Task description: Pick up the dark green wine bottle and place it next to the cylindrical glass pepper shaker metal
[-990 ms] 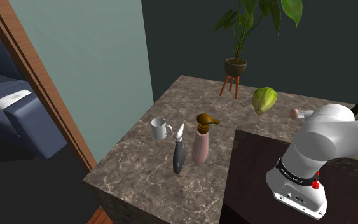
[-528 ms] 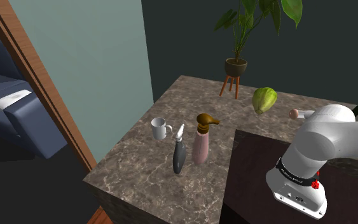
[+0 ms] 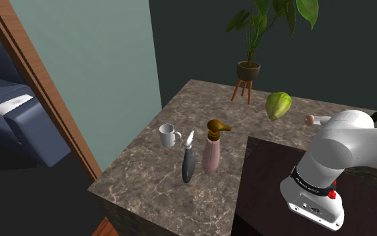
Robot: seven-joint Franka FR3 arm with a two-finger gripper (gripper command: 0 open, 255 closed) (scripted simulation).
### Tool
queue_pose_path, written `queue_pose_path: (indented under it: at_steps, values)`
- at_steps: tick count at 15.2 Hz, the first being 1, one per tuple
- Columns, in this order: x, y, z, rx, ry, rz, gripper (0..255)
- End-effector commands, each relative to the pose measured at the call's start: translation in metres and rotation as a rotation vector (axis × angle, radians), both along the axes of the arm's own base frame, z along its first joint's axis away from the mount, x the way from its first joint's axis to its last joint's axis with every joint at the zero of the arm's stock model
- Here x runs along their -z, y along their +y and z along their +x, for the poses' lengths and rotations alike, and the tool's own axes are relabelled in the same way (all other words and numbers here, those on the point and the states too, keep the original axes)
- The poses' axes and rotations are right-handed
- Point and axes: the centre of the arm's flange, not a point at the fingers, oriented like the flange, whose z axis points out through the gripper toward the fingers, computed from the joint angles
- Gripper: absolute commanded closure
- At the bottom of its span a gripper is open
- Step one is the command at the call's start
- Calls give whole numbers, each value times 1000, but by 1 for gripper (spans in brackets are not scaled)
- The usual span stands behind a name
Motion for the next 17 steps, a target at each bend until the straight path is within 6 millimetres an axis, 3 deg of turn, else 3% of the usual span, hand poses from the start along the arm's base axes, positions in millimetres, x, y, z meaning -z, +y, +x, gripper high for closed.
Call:
queue_pose_path:
  at_steps: [1,5,9,17]
  values:
    - [0,0,0,0,0,0,0]
    - [0,0,0,0,0,0,0]
    - [-50,1,-2,0,0,0,0]
    - [-50,1,-2,0,0,0,0]
